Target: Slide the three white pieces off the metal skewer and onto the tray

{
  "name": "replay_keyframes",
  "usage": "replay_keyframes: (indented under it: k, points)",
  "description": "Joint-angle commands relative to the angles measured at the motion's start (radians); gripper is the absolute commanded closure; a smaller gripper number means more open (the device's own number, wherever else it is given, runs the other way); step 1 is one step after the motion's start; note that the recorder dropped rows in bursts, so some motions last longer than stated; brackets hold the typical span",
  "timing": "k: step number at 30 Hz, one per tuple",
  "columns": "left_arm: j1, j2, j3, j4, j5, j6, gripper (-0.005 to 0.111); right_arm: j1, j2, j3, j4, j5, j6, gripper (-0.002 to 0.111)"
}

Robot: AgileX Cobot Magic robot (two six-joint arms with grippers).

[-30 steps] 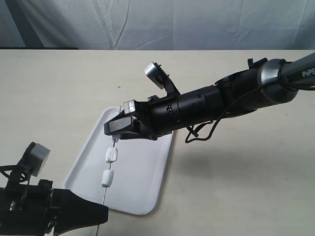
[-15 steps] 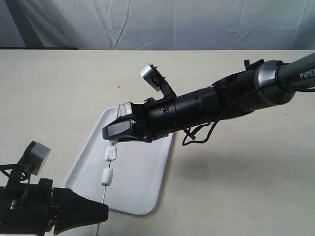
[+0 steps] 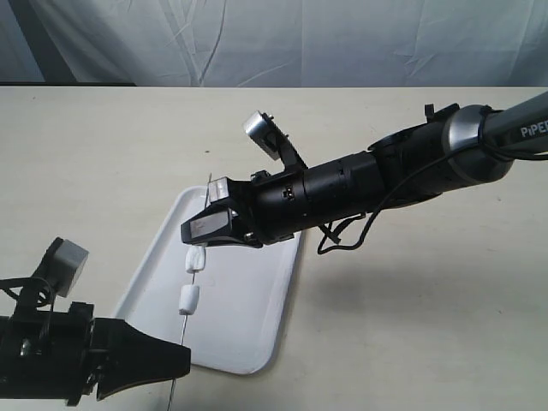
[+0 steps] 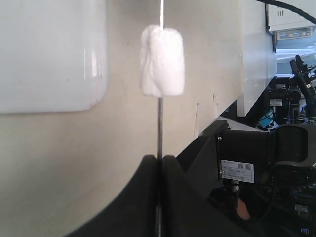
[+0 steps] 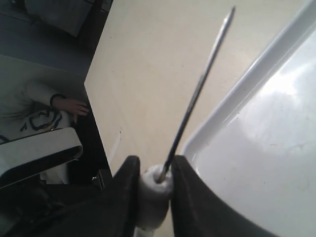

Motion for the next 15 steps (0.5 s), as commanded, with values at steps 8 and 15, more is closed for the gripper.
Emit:
replay_keyframes:
  k: [8, 15]
  points:
    - [0.006, -0.005, -0.005, -0.009, 0.06, 0.004, 0.107, -0.002, -0.001, -0.004, 0.002, -0.029, -0.012, 0.09]
    - [0.006, -0.005, 0.039, -0.009, 0.107, 0.004, 0.107, -0.002, -0.001, -0.073, 0.005, -0.109, -0.017, 0.09]
